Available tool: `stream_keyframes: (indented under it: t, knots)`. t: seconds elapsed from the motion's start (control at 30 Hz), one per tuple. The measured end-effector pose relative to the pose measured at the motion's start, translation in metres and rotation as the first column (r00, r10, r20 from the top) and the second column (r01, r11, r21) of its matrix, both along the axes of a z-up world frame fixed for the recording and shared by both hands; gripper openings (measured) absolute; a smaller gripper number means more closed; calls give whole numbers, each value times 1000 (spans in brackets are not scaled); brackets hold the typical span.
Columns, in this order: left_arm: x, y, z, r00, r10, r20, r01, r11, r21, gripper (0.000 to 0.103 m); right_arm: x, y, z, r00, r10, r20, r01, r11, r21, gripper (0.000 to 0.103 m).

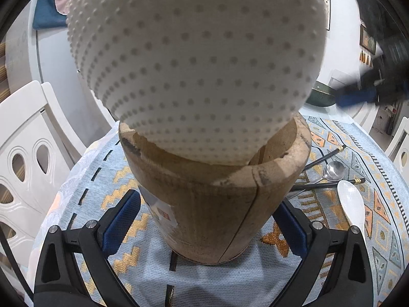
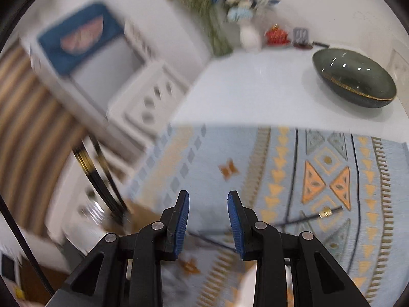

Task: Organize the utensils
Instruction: 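Move the open right gripper back over the utensils on the cloth, then lower the right gripper onto a black chopstick and close on it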

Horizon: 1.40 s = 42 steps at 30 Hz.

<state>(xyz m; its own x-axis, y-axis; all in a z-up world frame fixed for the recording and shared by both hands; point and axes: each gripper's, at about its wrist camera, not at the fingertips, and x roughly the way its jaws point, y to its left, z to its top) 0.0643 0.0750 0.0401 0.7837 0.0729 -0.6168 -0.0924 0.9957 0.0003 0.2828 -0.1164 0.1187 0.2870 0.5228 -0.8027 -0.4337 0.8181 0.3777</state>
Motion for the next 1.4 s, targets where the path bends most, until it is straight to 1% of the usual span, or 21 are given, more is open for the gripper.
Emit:
stream_keyframes:
  t: [0.07,0.17,0.3,0.37,0.43,0.5,0.53,0.57,0.6,0.63,0.7,0.73,0.77,0.83,0.9,0.93,1.0,1.07,1.17,1.23,1.4]
  knots:
    - [2,0,0,1000,-1,-2,1,1000,-3,101,-9,21,-24,989,145,-27,-147,978,-150,30]
    - [2,2,1,1000,-1,-2,1,1000,-4,101,-23,44,-49,959,281,-42,-282,923,-264,30]
    - [3,4,1,1000,-3,-3,3,1000,-9,101,-24,53,-74,944,322,-78,-329,883,-336,30]
    - [4,6,1,1000,-6,-5,6,1000,-19,101,-24,57,-84,928,359,-101,-371,854,-365,30]
    - [4,8,2,1000,-8,-6,8,1000,-25,101,-26,60,-91,911,398,-106,-404,814,-418,30]
    - [4,8,2,1000,-8,-7,8,1000,-25,101,-27,61,-101,897,426,-114,-422,753,-505,30]
    - [4,8,2,1000,-8,-7,8,1000,-25,101,-28,62,-103,894,435,-107,-421,734,-534,30]
    - [4,8,2,1000,-8,-7,8,1000,-25,101,-29,60,-103,892,445,-83,-416,731,-541,30]
    - [4,8,2,1000,-8,-7,8,1000,-26,102,-27,57,-105,896,437,-77,-405,735,-544,29]
    - [4,8,2,1000,-8,-7,8,1000,-26,102,-24,53,-104,910,410,-67,-380,754,-537,22]
    - [4,8,2,1000,-8,-7,8,1000,-27,102,-15,45,-103,932,352,-81,-344,796,-497,17]
    - [4,8,2,1000,-8,-7,8,1000,-26,102,-8,37,-102,949,299,-99,-309,828,-467,16]
    - [4,7,2,1000,-8,-7,8,1000,-26,102,-4,32,-102,959,263,-109,-283,846,-452,16]
    - [4,8,2,1000,-8,-7,8,1000,-26,102,10,10,-102,979,116,-166,-173,906,-386,15]
    - [4,7,2,1000,-8,-7,8,1000,-27,102,19,-15,-102,970,-4,-244,-72,951,-301,11]
    - [4,8,2,1000,-8,-7,8,1000,-26,102,22,-33,-103,952,-80,-294,1,966,-260,8]
    - [4,8,2,1000,-8,-7,8,1000,-26,102,22,-65,-108,902,-190,-387,114,971,-211,6]
    - [4,8,2,1000,-8,-8,7,1000,-25,102,17,-84,-108,870,-231,-435,157,967,-200,5]
    - [4,7,3,1000,-7,-8,7,1000,-24,102,6,-95,-107,857,-222,-465,130,967,-221,5]
    - [4,7,3,1000,-7,-8,7,1000,-24,102,-7,-99,-106,848,-201,-490,87,965,-246,5]
    - [4,6,3,1000,-6,-7,6,1000,-21,102,-10,-95,-108,858,-200,-473,33,940,-338,5]
